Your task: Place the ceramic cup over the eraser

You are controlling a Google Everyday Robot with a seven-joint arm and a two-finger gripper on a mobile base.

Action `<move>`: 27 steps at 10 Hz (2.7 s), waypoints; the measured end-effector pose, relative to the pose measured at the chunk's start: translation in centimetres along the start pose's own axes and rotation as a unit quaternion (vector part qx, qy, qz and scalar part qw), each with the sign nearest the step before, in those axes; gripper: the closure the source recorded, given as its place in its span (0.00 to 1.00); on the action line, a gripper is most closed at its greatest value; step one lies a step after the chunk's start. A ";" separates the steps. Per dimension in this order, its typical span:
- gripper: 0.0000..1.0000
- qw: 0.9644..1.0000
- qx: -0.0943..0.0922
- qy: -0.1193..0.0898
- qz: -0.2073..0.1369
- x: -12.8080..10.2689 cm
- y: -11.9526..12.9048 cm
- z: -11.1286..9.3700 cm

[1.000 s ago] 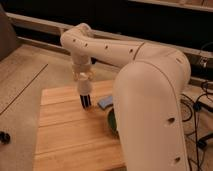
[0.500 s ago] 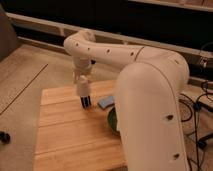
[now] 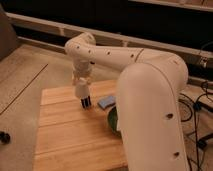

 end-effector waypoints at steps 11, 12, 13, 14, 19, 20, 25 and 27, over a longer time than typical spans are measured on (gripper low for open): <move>1.00 0.997 0.007 0.065 0.033 2.5 -2.8 7.2; 1.00 0.997 0.011 0.065 0.028 2.3 -3.2 8.3; 1.00 0.998 0.012 0.065 0.024 2.1 -3.3 9.1; 1.00 0.998 0.013 0.063 0.017 1.7 -3.2 9.9; 1.00 0.997 0.012 0.071 -0.001 1.1 -1.7 11.9; 1.00 0.997 0.012 0.074 -0.005 1.3 -1.3 11.9; 0.80 0.993 0.042 0.101 -0.038 2.7 0.3 11.5; 0.58 0.992 0.056 0.106 -0.043 2.8 0.2 11.5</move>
